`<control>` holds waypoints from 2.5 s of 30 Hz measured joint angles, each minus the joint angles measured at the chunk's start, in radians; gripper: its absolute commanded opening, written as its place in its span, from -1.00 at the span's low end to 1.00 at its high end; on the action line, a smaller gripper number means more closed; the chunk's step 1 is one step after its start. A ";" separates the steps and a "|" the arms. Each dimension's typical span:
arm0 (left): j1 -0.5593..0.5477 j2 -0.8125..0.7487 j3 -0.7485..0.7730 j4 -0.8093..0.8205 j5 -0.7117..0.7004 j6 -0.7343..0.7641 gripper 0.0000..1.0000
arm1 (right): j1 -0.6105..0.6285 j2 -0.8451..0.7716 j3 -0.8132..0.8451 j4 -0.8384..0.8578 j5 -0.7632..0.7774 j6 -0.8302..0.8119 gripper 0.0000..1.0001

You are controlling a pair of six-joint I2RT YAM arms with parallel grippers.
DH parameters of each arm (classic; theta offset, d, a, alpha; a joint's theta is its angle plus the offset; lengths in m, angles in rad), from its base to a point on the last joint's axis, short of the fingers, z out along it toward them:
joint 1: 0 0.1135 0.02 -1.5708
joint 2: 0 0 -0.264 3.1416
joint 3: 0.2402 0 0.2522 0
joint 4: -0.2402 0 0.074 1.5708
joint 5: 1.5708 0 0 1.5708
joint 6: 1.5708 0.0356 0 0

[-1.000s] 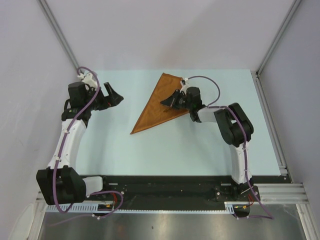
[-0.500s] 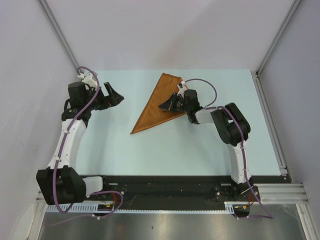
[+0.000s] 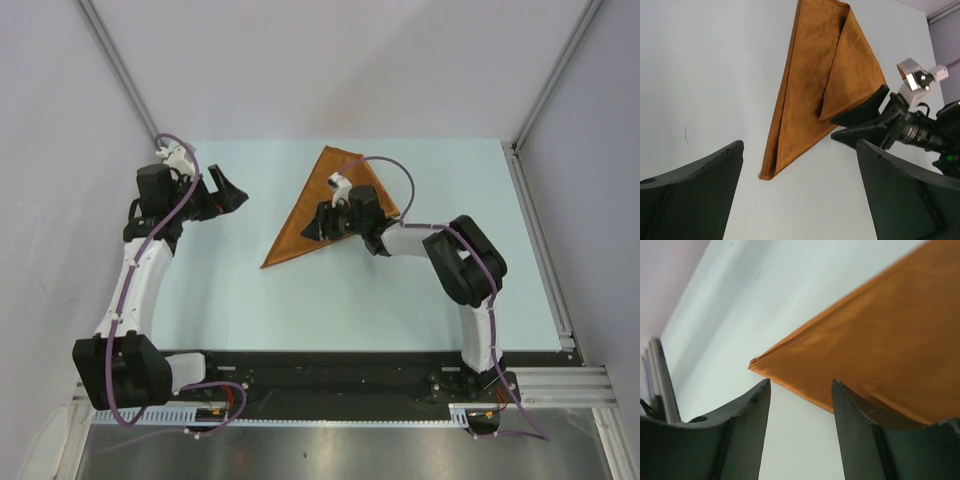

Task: Fold the napkin, place the utensils inside, and roll it up
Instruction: Fold the napkin at the center of the board.

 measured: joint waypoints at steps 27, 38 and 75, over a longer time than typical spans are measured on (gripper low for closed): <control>0.000 0.000 -0.005 0.004 -0.001 0.000 0.99 | 0.446 0.091 0.067 -0.051 0.612 -0.898 0.22; 0.000 0.000 -0.005 0.005 0.000 0.000 0.99 | 0.455 0.163 0.184 -0.100 0.610 -0.986 -0.32; 0.005 0.000 -0.005 0.005 0.000 0.000 0.99 | -0.045 -0.103 -0.205 0.286 0.440 -0.093 -1.00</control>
